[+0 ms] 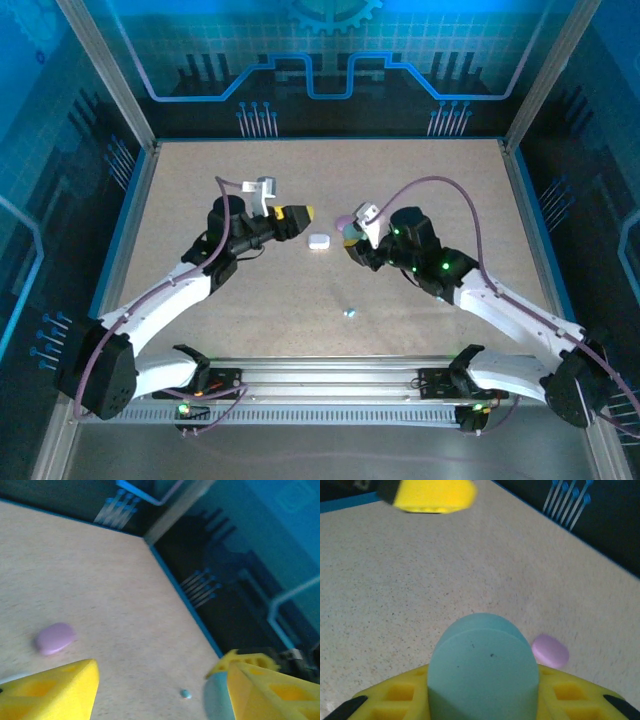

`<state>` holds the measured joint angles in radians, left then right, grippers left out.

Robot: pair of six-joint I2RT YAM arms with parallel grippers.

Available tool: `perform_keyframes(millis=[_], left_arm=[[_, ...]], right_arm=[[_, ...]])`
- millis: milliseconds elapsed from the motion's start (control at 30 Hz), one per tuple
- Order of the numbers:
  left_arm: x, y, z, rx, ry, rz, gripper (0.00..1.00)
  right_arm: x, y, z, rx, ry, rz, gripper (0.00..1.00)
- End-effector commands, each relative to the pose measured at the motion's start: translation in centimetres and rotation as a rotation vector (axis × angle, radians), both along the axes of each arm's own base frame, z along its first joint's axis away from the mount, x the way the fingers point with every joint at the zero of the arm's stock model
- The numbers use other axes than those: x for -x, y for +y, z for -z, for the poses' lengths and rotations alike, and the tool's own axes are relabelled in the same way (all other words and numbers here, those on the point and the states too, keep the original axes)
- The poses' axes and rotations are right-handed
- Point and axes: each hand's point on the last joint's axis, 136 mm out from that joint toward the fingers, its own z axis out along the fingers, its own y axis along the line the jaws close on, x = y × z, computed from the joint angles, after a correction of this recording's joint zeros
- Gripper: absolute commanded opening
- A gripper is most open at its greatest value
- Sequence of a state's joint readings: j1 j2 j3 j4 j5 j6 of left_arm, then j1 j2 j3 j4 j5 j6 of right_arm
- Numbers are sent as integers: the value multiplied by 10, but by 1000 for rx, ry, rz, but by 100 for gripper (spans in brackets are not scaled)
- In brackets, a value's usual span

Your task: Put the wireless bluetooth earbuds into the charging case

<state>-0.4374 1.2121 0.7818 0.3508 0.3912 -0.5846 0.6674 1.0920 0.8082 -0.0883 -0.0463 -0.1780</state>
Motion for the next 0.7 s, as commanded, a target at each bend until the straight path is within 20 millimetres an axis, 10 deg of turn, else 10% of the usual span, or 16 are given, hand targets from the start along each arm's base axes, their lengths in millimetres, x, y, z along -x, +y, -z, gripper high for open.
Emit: perform_keyframes(millis=[0, 500, 667], left_arm=[[24, -28, -35, 42, -99, 178, 70], [46, -74, -13, -82, -33, 361, 65], [44, -78, -6, -98, -1, 364, 49]], right_arm=[[2, 15, -33, 18, -213, -127, 30], [1, 18, -51, -26, -267, -131, 32], [1, 20, -57, -51, -272, -136, 33]])
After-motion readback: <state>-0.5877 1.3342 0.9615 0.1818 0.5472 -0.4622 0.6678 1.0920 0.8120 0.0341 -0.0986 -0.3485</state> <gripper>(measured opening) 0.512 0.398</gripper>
